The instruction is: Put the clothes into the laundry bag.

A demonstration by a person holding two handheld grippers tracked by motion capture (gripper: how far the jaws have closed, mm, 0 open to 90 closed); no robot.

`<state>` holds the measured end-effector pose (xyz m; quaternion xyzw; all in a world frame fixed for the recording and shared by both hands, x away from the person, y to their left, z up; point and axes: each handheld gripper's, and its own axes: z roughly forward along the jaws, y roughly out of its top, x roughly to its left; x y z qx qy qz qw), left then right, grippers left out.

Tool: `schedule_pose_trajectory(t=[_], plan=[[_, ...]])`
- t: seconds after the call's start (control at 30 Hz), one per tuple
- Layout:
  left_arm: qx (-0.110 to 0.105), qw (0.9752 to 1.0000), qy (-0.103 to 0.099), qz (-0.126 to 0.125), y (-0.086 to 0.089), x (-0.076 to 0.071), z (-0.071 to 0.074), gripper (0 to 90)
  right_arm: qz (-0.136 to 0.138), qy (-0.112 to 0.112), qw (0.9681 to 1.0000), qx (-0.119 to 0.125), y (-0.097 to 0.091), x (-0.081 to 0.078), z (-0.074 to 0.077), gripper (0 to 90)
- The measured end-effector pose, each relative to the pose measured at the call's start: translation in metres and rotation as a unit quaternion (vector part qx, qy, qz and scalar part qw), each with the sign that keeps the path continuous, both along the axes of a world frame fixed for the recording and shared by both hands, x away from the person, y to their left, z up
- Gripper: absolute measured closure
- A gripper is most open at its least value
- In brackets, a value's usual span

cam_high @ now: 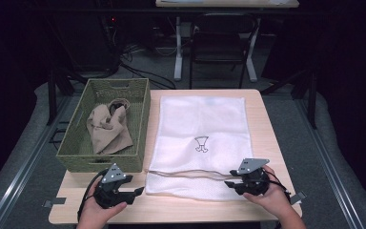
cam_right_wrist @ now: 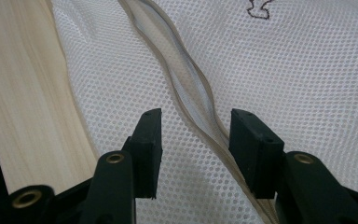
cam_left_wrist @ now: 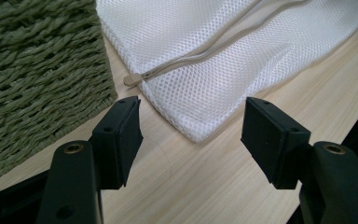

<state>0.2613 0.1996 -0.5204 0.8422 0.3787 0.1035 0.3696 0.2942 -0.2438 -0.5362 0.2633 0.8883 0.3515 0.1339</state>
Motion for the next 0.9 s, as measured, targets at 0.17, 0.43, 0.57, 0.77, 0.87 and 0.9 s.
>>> schedule_pose_trajectory(t=[0.17,0.43,0.57,0.77,0.87,0.9], plan=[[0.004,0.9999,-0.003,0.012,0.003,-0.002,0.006,36.9,-0.001,-0.004,1.0000,0.004,-0.001,0.000,0.000,53.8],[-0.003,0.9994,-0.011,0.033,0.010,-0.004,0.016,31.5,0.002,-0.009,1.0000,0.003,0.002,-0.002,0.001,53.5],[-0.006,0.9992,-0.013,0.038,0.012,-0.004,0.018,31.4,0.002,-0.009,0.9999,0.005,0.002,-0.002,0.000,53.4],[-0.008,0.9989,-0.009,0.044,0.013,-0.004,0.022,31.9,0.000,-0.011,0.9999,0.008,0.000,-0.001,0.000,53.4],[-0.010,0.9989,-0.009,0.046,0.014,-0.005,0.024,32.1,0.000,-0.012,0.9999,0.010,-0.001,-0.001,0.000,53.4],[-0.010,0.9989,-0.008,0.045,0.015,-0.005,0.025,32.1,-0.002,-0.011,0.9999,0.011,-0.001,-0.001,0.000,53.4]])
